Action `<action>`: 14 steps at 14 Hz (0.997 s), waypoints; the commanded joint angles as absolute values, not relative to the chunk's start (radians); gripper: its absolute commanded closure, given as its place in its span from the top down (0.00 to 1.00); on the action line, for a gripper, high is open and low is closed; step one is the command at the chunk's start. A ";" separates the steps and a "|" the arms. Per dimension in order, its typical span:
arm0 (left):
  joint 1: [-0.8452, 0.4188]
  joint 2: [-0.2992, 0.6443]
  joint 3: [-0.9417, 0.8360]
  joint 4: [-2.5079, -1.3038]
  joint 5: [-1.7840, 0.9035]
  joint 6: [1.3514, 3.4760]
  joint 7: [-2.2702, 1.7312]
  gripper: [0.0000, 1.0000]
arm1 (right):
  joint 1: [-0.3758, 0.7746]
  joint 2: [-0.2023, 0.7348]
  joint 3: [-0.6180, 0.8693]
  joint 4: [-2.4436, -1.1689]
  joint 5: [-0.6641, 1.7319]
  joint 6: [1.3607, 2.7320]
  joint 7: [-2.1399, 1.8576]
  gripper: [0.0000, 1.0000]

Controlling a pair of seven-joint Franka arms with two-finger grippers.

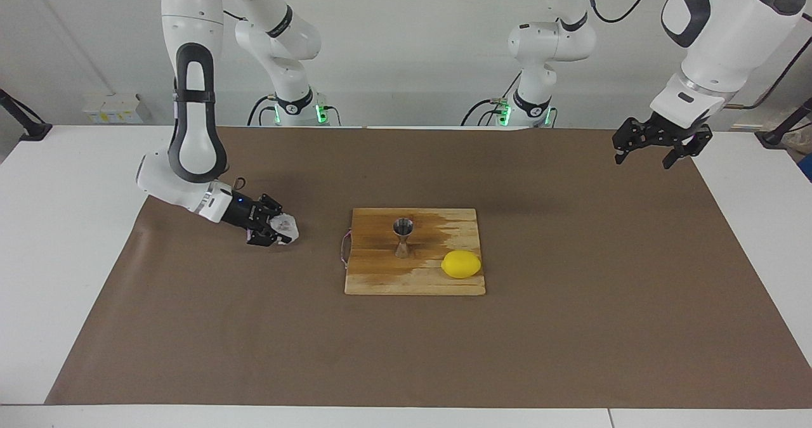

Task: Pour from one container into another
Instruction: 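Set the white cup down and open the right gripper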

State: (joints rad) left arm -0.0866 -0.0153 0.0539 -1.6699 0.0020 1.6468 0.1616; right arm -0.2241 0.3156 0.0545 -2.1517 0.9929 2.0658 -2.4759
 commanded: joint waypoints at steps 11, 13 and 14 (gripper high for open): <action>-0.087 -0.037 0.058 -1.689 -0.003 1.640 0.167 1.00 | -0.126 0.067 0.067 -2.128 0.530 2.036 -1.723 1.00; -0.087 -0.037 0.058 -1.689 -0.003 1.640 0.167 1.00 | -0.075 0.069 0.069 -2.120 0.404 2.042 -1.442 1.00; -0.087 -0.037 0.057 -1.689 -0.003 1.640 0.167 1.00 | -0.046 0.072 0.069 -2.109 0.361 2.043 -1.308 1.00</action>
